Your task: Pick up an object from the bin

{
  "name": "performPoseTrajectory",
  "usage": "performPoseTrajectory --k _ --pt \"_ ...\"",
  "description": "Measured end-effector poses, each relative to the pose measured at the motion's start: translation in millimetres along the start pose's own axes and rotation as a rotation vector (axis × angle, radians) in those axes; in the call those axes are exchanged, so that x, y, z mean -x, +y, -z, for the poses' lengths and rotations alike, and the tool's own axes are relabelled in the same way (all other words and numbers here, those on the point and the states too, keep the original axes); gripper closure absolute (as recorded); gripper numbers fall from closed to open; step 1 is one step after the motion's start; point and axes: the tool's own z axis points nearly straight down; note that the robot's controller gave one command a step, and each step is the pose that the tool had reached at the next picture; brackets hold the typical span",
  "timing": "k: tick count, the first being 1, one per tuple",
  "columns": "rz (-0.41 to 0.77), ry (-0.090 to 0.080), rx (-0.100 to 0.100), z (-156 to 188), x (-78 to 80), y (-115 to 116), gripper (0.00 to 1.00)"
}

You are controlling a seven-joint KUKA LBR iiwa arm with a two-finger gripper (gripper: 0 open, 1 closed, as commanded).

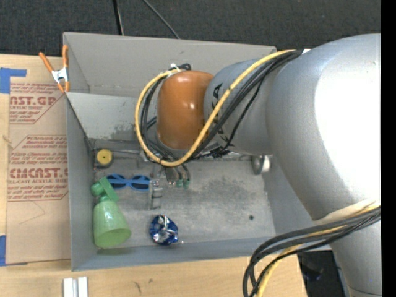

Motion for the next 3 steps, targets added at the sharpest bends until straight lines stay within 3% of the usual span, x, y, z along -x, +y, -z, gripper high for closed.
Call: performPoseTrajectory --k 1,2,3 --pt "-0.039 0.002 0.000 -25 0.4 -1 0.00" --pt "-0.039 -0.002 0.000 -23 1.6 -1 1.00" --pt "-0.081 -0.010 0.002 104 3.9 13 1.00"
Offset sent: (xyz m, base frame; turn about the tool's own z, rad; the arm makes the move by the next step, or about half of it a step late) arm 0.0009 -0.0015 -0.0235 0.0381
